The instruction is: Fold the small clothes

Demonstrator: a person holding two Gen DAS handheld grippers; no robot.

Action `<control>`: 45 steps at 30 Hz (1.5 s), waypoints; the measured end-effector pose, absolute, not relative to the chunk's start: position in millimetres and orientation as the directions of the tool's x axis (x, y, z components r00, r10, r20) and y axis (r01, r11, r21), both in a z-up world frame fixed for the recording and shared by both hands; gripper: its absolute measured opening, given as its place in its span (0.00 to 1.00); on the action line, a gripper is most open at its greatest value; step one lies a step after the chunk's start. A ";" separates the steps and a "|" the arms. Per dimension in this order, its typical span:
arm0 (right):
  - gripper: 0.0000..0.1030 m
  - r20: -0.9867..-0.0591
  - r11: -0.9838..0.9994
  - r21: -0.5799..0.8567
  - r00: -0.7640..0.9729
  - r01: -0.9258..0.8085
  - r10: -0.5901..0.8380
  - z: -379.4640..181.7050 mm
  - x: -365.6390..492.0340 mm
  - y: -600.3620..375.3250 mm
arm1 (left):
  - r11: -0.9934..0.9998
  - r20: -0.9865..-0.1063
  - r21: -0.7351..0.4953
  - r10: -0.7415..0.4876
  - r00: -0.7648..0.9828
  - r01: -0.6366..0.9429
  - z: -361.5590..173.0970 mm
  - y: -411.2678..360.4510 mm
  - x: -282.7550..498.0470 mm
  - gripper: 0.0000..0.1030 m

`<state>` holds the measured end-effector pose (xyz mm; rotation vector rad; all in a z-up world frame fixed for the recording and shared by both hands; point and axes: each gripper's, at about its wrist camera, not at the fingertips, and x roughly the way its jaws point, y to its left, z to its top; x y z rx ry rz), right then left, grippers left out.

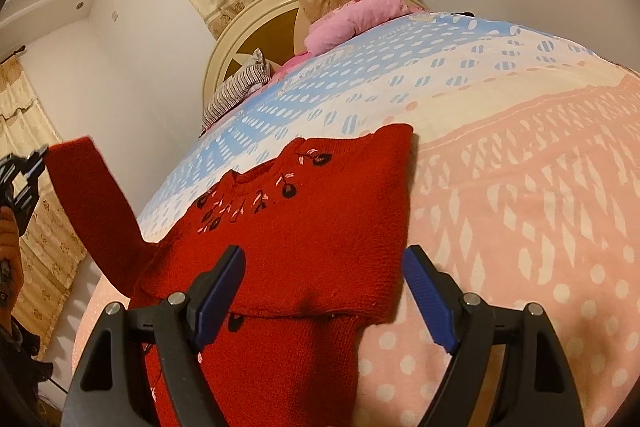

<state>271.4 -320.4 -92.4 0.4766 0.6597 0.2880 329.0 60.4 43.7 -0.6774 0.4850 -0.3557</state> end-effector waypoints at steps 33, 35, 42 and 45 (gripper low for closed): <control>0.80 -0.515 0.849 0.508 0.739 -0.146 0.435 -64.3 260.2 -307.9 | 1.000 -0.677 -0.003 0.010 0.736 -0.017 -94.5 49.3 262.4 0.71; 0.80 -0.547 0.840 0.522 0.698 -0.147 0.463 -58.4 268.4 -299.3 | 0.999 -0.695 0.015 0.048 0.717 -0.052 -103.7 52.8 265.4 0.71; 0.60 -0.734 0.895 0.418 0.522 -0.156 0.434 -69.5 310.3 -252.4 | 0.970 -0.745 -0.137 0.031 0.666 -0.199 -124.0 84.3 272.1 0.72; 0.41 -0.787 0.915 0.376 0.470 -0.146 0.398 -85.8 322.4 -239.0 | 0.950 -0.756 -0.200 0.007 0.654 -0.241 -131.6 96.7 271.1 0.73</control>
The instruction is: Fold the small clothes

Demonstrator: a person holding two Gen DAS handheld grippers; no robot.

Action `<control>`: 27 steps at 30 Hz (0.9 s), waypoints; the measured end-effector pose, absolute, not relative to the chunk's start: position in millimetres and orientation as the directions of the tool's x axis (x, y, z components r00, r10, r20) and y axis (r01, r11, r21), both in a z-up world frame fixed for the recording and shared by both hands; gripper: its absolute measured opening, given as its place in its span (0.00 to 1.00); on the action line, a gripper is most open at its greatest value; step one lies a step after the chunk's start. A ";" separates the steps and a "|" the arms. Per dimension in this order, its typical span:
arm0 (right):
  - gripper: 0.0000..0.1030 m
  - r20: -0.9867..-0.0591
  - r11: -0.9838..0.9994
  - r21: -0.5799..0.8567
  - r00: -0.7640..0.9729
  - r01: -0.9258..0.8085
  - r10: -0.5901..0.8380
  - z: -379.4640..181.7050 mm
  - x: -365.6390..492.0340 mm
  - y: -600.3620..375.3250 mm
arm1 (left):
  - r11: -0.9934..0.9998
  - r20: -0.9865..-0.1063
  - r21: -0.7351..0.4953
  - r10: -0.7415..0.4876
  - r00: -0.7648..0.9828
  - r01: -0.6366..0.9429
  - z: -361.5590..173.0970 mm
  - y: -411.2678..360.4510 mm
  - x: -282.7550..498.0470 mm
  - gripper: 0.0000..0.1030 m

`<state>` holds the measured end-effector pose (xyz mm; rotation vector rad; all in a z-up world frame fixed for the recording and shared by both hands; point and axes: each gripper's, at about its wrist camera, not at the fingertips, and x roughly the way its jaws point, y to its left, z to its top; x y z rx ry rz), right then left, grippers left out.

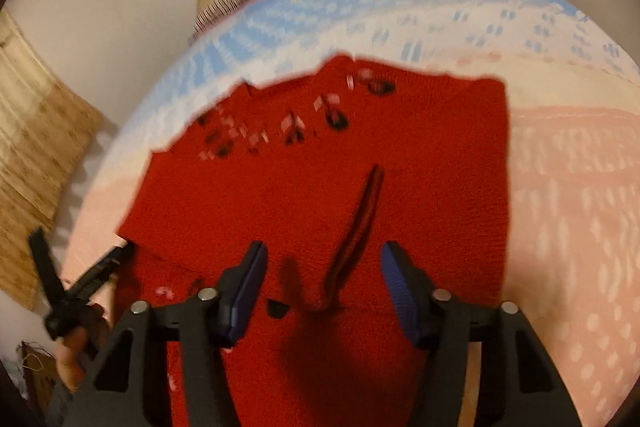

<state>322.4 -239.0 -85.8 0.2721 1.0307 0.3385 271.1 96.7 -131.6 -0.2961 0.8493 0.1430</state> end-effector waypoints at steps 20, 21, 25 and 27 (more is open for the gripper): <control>0.07 -0.701 0.963 0.227 0.661 -0.148 0.267 -30.4 315.4 -275.6 | 0.981 -0.755 -0.122 0.005 0.656 -0.148 -121.5 78.3 284.9 0.83; 0.07 -0.703 0.961 0.229 0.656 -0.156 0.274 -33.4 314.7 -274.5 | 0.983 -0.757 -0.106 0.018 0.654 -0.149 -120.6 77.3 289.2 0.83; 0.07 -0.715 0.951 0.241 0.627 -0.196 0.310 -48.3 310.6 -264.2 | 0.969 -0.754 -0.046 0.126 0.645 -0.243 -115.3 93.9 306.9 0.84; 0.07 -0.709 0.938 0.275 0.615 -0.209 0.345 -53.4 310.1 -263.0 | 0.954 -0.768 -0.063 0.141 0.625 -0.292 -119.9 108.5 308.2 0.87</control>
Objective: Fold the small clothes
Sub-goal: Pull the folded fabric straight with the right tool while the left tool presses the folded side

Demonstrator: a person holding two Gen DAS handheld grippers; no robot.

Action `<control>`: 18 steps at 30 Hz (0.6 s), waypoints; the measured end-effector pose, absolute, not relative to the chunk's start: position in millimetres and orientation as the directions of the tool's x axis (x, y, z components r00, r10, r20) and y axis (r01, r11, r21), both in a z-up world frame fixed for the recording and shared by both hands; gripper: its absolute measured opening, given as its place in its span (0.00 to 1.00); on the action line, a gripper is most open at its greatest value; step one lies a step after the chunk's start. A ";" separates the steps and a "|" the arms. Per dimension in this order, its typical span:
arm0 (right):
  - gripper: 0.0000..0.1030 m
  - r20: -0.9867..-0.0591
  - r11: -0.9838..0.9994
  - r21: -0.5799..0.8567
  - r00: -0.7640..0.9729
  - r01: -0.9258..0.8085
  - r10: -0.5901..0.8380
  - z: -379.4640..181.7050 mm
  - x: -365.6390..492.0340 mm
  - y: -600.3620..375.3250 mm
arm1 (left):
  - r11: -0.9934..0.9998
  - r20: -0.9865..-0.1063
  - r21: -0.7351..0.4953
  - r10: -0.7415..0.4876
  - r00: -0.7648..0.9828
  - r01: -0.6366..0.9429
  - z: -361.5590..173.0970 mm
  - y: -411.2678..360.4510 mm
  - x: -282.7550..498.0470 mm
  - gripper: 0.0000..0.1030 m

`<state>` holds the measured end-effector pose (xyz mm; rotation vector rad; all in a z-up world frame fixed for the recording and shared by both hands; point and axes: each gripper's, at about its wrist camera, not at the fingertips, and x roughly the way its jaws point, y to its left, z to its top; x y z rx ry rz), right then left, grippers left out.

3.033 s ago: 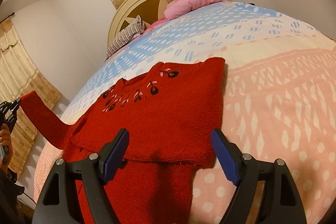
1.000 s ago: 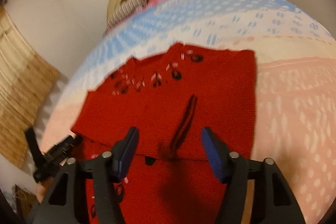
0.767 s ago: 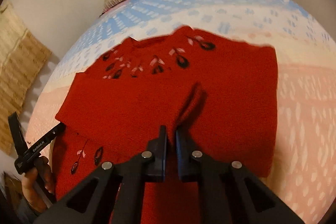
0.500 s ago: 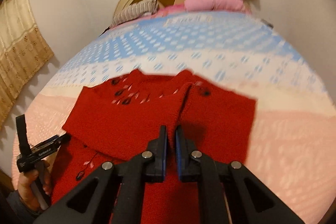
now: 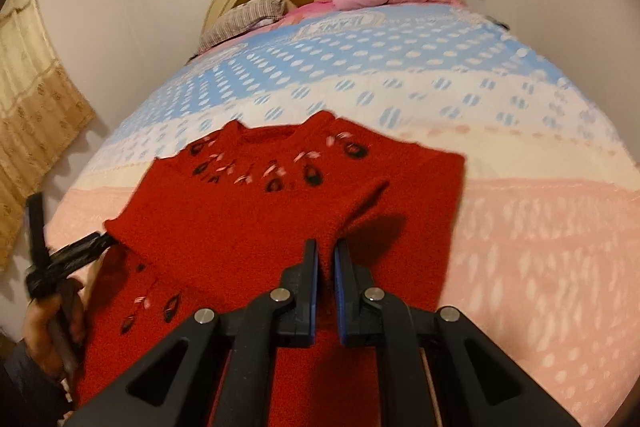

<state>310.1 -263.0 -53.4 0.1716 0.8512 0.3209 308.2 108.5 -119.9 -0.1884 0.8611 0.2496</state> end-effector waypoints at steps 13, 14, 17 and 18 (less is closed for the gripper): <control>0.07 -0.598 0.905 0.307 0.680 -0.295 0.424 3.5 305.8 -238.6 | 0.999 -0.763 0.014 0.034 0.645 -0.036 -111.5 45.5 298.5 0.95; 0.07 -0.591 0.902 0.312 0.683 -0.298 0.430 7.3 305.4 -237.8 | 0.999 -0.771 0.030 0.049 0.634 -0.040 -113.6 43.4 308.0 0.95; 0.07 -0.576 0.898 0.311 0.689 -0.312 0.439 15.7 300.8 -235.6 | 0.992 -0.753 0.067 0.120 0.646 -0.106 -112.8 48.7 328.3 0.95; 0.07 -0.573 0.897 0.305 0.690 -0.320 0.441 17.4 298.4 -234.5 | 0.982 -0.746 0.105 0.181 0.641 -0.156 -113.5 54.9 334.3 0.95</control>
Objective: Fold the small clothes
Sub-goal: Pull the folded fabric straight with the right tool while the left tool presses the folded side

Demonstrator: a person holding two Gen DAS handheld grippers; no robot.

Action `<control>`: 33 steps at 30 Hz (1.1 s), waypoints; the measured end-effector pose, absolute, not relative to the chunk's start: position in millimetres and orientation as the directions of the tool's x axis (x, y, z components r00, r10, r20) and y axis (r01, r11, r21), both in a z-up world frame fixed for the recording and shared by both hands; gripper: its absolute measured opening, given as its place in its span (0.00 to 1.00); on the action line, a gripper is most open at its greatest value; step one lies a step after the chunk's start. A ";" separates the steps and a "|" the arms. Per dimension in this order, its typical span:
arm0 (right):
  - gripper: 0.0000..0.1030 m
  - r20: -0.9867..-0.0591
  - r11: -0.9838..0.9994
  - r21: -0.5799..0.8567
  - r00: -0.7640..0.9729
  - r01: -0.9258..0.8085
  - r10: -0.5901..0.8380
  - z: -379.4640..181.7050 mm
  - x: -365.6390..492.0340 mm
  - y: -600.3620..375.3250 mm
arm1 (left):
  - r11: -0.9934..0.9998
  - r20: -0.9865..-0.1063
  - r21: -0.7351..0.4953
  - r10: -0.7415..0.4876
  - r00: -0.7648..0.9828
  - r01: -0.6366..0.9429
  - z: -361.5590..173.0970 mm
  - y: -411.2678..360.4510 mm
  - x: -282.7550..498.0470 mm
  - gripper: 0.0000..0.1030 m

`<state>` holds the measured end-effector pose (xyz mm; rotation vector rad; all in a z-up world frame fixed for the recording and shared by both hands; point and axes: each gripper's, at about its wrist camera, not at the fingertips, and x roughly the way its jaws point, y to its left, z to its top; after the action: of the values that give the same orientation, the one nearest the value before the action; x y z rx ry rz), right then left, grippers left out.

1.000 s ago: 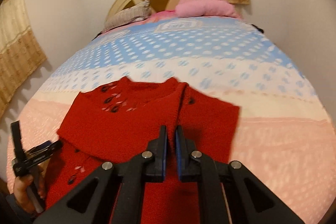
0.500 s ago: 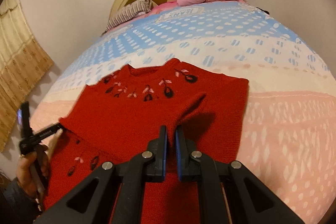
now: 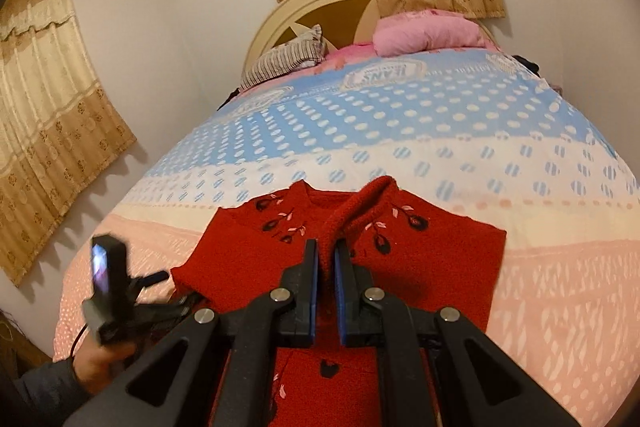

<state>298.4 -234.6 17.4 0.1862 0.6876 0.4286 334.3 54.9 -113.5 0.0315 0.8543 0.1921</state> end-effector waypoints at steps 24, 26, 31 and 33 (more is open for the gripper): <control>0.62 -0.718 0.950 0.299 0.635 -0.090 0.286 -65.4 285.4 -306.6 | 0.938 -0.802 -0.078 0.142 0.581 -0.337 -131.3 142.1 287.9 1.00; 0.62 -0.697 0.934 0.337 0.637 -0.116 0.330 -59.1 285.5 -298.2 | 0.941 -0.780 -0.079 0.147 0.608 -0.329 -124.4 138.9 281.7 1.00; 0.62 -0.667 0.908 0.375 0.626 -0.187 0.405 -52.7 288.6 -268.8 | 0.957 -0.710 -0.066 0.154 0.687 -0.282 -100.4 121.4 271.3 1.00; 0.62 -0.670 0.907 0.363 0.616 -0.216 0.415 -55.4 293.2 -259.5 | 0.961 -0.700 -0.069 0.144 0.700 -0.266 -92.0 115.0 277.2 1.00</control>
<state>293.2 -259.5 -55.4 0.2574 0.8327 0.3677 277.2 115.0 -92.0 -0.1702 0.7629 0.2295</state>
